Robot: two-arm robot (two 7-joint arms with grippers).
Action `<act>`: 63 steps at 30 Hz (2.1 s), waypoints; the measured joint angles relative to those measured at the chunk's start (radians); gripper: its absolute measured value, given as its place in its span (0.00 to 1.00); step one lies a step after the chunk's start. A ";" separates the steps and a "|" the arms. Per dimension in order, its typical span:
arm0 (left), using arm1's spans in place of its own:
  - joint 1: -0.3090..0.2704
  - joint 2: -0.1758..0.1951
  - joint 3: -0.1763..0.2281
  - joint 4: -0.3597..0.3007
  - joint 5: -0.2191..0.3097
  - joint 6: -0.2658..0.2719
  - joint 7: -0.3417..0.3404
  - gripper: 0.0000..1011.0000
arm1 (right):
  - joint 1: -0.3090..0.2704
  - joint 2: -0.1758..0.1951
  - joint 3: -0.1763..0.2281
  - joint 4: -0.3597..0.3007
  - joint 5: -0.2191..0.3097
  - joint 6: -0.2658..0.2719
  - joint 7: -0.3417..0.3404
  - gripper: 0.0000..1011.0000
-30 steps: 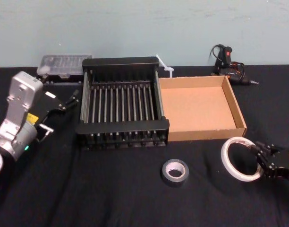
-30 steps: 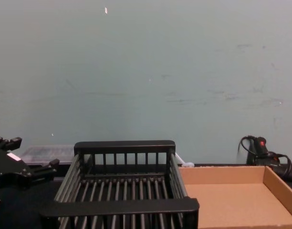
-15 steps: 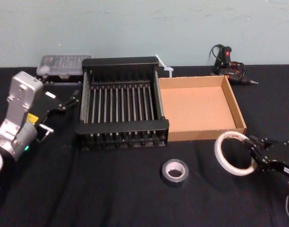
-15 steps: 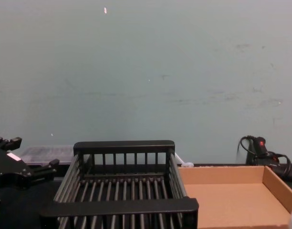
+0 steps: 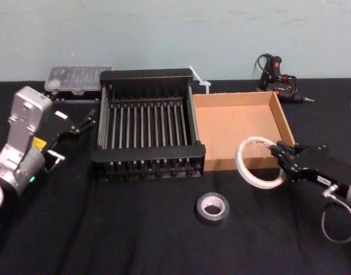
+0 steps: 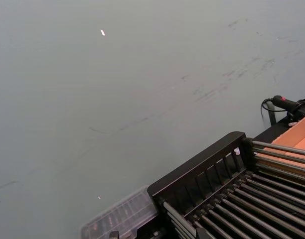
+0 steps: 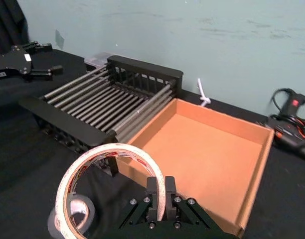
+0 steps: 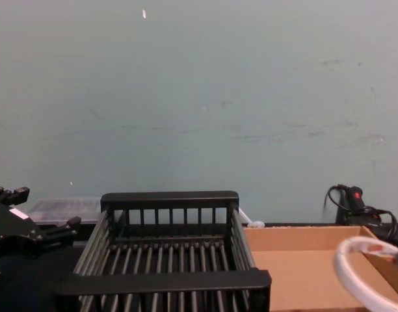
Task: Pick up the white tape and place it into the black box , Pick up the silver tape and place it into the brown box.
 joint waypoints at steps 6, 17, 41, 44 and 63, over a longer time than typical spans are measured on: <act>0.000 0.000 0.000 0.000 0.000 0.000 0.000 0.99 | 0.061 -0.022 -0.036 0.010 -0.006 0.029 -0.007 0.10; 0.000 0.000 0.000 0.000 0.000 0.000 0.000 0.99 | 0.159 -0.060 -0.094 0.046 -0.026 0.066 -0.017 0.10; 0.000 0.000 0.000 0.000 0.000 0.000 0.000 0.99 | 0.409 -0.213 -0.247 0.219 -0.136 0.136 -0.016 0.10; 0.000 0.000 0.000 0.000 0.000 0.000 0.000 0.99 | 0.431 -0.229 -0.260 0.236 -0.152 0.138 -0.013 0.10; 0.000 0.000 0.000 0.000 0.000 0.000 0.000 0.99 | 0.596 -0.381 -0.326 0.428 -0.247 0.171 0.009 0.10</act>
